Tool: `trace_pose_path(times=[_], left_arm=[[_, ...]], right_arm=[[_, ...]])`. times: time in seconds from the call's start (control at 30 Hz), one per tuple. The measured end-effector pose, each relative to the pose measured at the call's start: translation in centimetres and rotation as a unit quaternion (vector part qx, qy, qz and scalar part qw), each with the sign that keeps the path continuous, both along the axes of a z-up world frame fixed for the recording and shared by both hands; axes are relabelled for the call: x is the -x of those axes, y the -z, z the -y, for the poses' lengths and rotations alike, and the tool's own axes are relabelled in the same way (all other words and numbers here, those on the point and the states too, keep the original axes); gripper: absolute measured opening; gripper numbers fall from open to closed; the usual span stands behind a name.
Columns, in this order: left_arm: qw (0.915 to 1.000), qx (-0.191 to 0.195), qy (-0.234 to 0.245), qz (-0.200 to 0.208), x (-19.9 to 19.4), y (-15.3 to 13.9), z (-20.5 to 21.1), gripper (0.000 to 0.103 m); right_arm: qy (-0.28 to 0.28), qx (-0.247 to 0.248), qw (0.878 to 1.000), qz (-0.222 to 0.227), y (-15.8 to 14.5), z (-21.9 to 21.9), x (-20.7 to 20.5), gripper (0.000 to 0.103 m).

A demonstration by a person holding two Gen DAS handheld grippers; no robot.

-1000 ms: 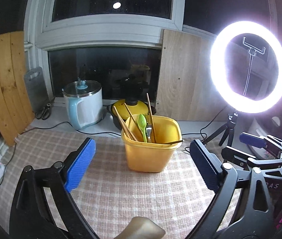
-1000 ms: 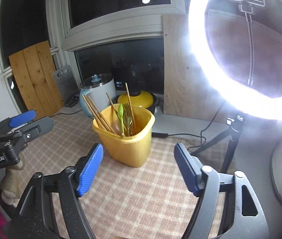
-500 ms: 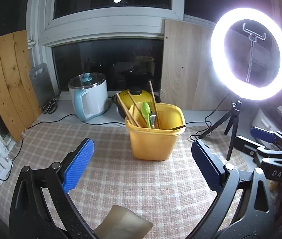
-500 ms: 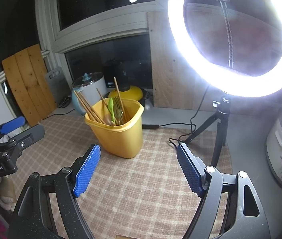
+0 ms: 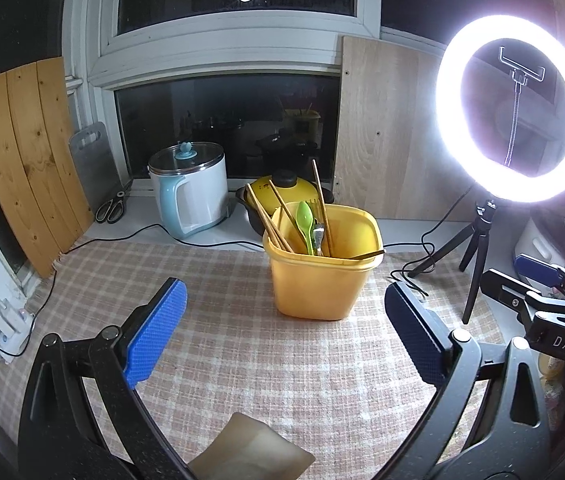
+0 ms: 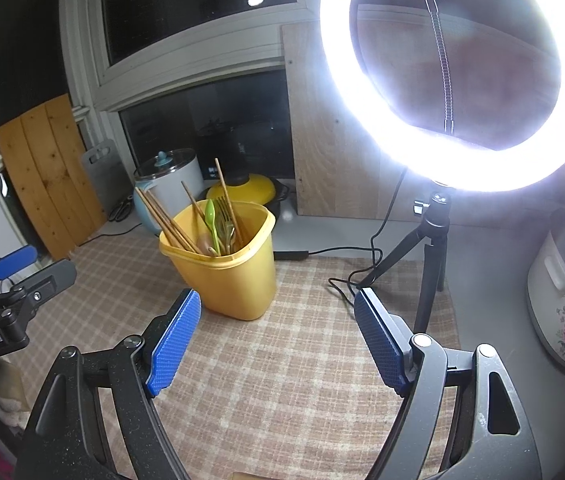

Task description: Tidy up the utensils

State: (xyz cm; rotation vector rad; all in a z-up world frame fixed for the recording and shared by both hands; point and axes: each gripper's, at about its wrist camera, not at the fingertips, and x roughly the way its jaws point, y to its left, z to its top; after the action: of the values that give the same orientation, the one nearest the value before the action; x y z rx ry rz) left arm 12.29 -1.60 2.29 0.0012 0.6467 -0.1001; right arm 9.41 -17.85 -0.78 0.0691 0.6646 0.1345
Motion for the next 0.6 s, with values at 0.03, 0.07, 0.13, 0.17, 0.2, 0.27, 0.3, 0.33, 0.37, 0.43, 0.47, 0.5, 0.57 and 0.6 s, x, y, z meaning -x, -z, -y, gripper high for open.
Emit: trace_pose_path(times=[0.03,0.07,0.13,0.17,0.2,0.27,0.3,0.33,0.37,0.43,0.47,0.5,0.57,0.6], left_arm=[[1.0000,0.000,0.000,0.000,0.01,0.02,0.01,0.101],[1.0000,0.000,0.000,0.000,0.01,0.03,-0.01,0.101],[1.0000,0.001,0.001,0.001,0.03,0.01,-0.03,0.101],[1.0000,0.000,0.001,0.001,-0.01,0.05,-0.03,0.101],[1.0000,0.000,0.000,0.001,0.00,0.04,-0.02,0.101],[1.0000,-0.001,0.000,0.001,-0.07,-0.07,-0.07,0.101],[1.0000,-0.001,-0.001,0.001,-0.09,-0.08,-0.08,0.101],[1.0000,-0.001,-0.001,0.001,-0.08,-0.09,-0.08,0.101],[1.0000,-0.001,-0.002,0.001,-0.06,-0.14,-0.11,0.101],[1.0000,-0.002,0.001,0.001,-0.08,-0.15,-0.15,0.101],[1.0000,-0.001,0.000,0.002,-0.05,-0.11,-0.10,0.101],[1.0000,-0.001,0.000,0.002,-0.05,-0.12,-0.08,0.101],[1.0000,-0.003,-0.001,0.003,-0.03,-0.22,-0.15,0.101],[1.0000,-0.003,0.000,0.002,-0.03,-0.24,-0.16,0.101]], right_arm=[[0.000,0.000,1.000,0.000,-0.01,0.00,-0.01,0.079],[0.001,0.000,1.000,0.000,-0.03,0.02,-0.01,0.079],[0.000,-0.001,1.000,0.000,-0.04,0.05,-0.03,0.079],[0.000,-0.001,1.000,0.000,-0.04,0.06,-0.06,0.079],[0.000,-0.001,1.000,0.000,-0.02,0.04,-0.05,0.079],[0.000,-0.001,1.000,0.000,-0.05,0.08,-0.05,0.079],[0.000,-0.001,1.000,0.000,-0.02,0.09,-0.07,0.079],[-0.001,-0.001,1.000,0.000,-0.03,0.09,-0.08,0.079],[-0.001,-0.001,1.000,0.000,-0.03,0.10,-0.09,0.079],[-0.001,-0.001,1.000,0.000,-0.05,0.09,-0.08,0.079],[-0.001,-0.002,1.000,0.000,-0.06,0.09,-0.07,0.079],[-0.001,-0.002,1.000,0.000,-0.05,0.07,-0.09,0.079],[-0.001,-0.003,1.000,-0.001,-0.01,0.03,-0.11,0.079],[0.000,-0.003,1.000,-0.002,0.03,-0.02,-0.13,0.079]])
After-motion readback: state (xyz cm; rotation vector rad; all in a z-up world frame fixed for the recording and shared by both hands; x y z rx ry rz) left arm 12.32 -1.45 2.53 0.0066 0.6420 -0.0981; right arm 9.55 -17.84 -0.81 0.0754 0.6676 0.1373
